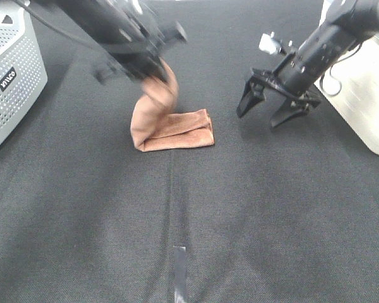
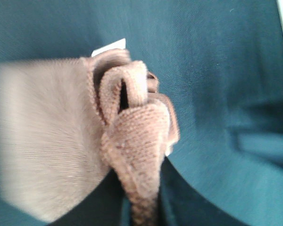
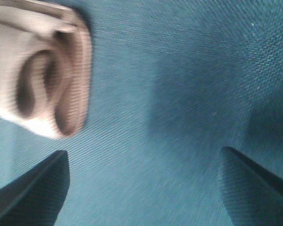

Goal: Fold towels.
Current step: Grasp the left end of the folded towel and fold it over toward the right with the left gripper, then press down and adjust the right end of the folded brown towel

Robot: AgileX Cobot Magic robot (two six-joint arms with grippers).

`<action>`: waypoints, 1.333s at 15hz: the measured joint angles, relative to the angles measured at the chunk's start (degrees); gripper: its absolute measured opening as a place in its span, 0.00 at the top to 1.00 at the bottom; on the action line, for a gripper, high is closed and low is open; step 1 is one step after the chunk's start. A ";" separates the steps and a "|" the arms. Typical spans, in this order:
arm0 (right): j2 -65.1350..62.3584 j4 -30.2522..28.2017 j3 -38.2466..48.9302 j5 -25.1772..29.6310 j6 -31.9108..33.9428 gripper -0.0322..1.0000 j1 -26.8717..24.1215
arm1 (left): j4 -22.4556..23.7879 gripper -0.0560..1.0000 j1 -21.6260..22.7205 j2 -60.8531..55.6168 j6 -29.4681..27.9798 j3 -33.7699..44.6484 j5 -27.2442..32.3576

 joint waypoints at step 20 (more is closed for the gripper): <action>1.09 37.18 0.00 3.84 -20.86 0.20 10.49 | 11.46 0.22 6.88 -4.18 -1.72 -2.69 -2.75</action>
